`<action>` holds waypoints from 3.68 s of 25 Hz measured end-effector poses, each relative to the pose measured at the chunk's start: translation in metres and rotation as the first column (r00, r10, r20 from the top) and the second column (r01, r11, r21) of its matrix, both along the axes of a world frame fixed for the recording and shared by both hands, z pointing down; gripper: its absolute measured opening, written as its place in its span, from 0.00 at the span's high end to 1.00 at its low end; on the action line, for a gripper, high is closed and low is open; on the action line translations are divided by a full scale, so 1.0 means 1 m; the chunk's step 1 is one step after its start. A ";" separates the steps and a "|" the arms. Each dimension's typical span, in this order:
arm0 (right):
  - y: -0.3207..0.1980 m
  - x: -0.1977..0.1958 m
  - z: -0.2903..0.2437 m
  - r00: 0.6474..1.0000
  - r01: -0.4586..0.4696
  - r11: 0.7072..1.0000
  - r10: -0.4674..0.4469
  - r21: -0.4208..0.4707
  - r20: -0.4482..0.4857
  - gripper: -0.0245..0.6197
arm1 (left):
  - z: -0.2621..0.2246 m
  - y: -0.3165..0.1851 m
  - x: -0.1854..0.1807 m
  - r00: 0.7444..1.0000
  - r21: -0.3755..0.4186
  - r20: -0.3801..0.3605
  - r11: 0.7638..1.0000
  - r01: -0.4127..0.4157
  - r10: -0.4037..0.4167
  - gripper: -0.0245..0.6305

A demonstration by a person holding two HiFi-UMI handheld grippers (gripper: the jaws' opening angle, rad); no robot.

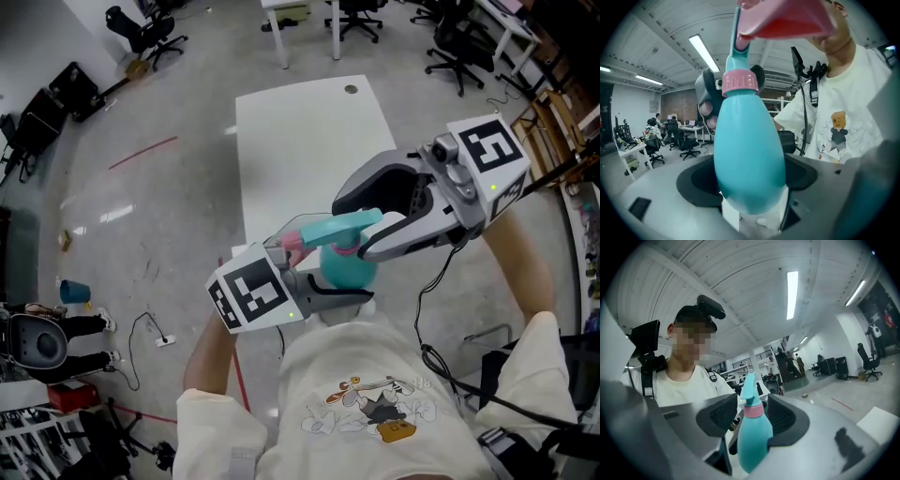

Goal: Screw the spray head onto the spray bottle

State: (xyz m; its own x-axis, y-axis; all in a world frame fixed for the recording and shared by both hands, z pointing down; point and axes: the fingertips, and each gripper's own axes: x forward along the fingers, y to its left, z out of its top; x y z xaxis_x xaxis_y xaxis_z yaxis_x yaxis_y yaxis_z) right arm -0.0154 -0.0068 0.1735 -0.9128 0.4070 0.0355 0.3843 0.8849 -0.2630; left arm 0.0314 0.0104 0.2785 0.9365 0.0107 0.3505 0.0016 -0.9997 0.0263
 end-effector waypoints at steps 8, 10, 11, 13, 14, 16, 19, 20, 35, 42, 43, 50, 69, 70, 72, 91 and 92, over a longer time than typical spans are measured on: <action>0.004 -0.010 0.007 0.998 0.015 0.997 -0.010 0.082 -0.069 0.68 | 0.006 -0.003 0.004 0.997 -0.016 0.073 1.000 -0.017 0.018 0.34; 0.003 -0.010 0.008 0.998 0.011 0.996 -0.005 0.090 -0.070 0.72 | 0.006 -0.004 0.004 0.997 -0.022 0.069 1.000 -0.013 0.014 0.34; 0.003 -0.010 0.008 0.997 0.009 0.995 -0.003 0.096 -0.072 0.72 | 0.006 -0.005 0.003 0.998 -0.022 0.067 1.000 -0.007 0.008 0.34; 0.001 -0.009 0.010 0.997 -0.002 0.994 0.010 0.110 -0.077 0.73 | 0.007 -0.008 0.003 0.997 -0.019 0.069 1.000 0.021 -0.020 0.34; -0.001 -0.009 0.011 0.996 -0.017 0.993 0.027 0.116 -0.081 0.73 | 0.009 -0.011 0.002 0.996 -0.017 0.073 0.999 0.046 -0.045 0.34; -0.009 -0.010 0.014 0.992 -0.071 0.990 0.083 0.126 -0.092 0.73 | 0.011 -0.019 0.001 0.990 -0.015 0.083 0.993 0.120 -0.118 0.34; -0.025 -0.012 0.019 0.973 -0.185 0.975 0.199 0.124 -0.114 0.73 | 0.017 -0.038 -0.003 0.956 0.009 0.103 0.961 0.276 -0.275 0.34; -0.031 -0.013 0.021 0.963 -0.225 0.967 0.239 0.121 -0.121 0.73 | 0.018 -0.046 -0.005 0.935 0.031 0.112 0.942 0.335 -0.336 0.34; -0.086 -0.026 0.036 0.603 -0.773 0.603 0.795 0.195 -0.069 0.73 | 0.031 -0.119 -0.051 0.510 0.360 0.052 0.492 0.792 -0.859 0.34; -0.077 -0.035 0.036 0.583 -0.785 0.571 0.812 0.241 -0.028 0.73 | 0.032 -0.116 -0.054 0.510 0.318 0.036 0.494 0.809 -0.859 0.34; -0.074 -0.036 0.035 0.591 -0.780 0.580 0.806 0.236 -0.028 0.73 | 0.031 -0.114 -0.053 0.517 0.310 0.036 0.501 0.808 -0.855 0.34; -0.060 -0.038 0.035 0.703 -0.674 0.696 0.708 0.249 -0.075 0.63 | 0.030 -0.113 -0.054 0.558 0.306 0.031 0.539 0.785 -0.829 0.34; -0.035 -0.001 0.015 0.903 -0.381 0.885 0.419 0.268 -0.101 0.60 | 0.014 -0.084 -0.064 0.839 0.129 0.013 0.833 0.538 -0.544 0.34; -0.033 0.004 0.011 0.920 -0.350 0.901 0.382 0.257 -0.083 0.60 | 0.009 -0.076 -0.059 0.876 0.107 -0.005 0.870 0.481 -0.483 0.34; -0.033 0.013 0.005 0.944 -0.305 0.924 0.326 0.232 -0.057 0.60 | -0.002 -0.058 -0.049 0.939 0.080 -0.036 0.935 0.344 -0.342 0.34; -0.003 0.003 -0.009 0.985 0.170 0.985 -0.167 -0.043 0.051 0.60 | -0.031 0.062 -0.014 0.924 -0.023 -0.099 0.927 -0.373 0.370 0.34; 0.006 0.005 -0.012 0.972 0.228 0.973 -0.225 -0.043 0.063 0.60 | -0.029 0.066 -0.014 0.916 -0.028 -0.087 0.918 -0.395 0.392 0.34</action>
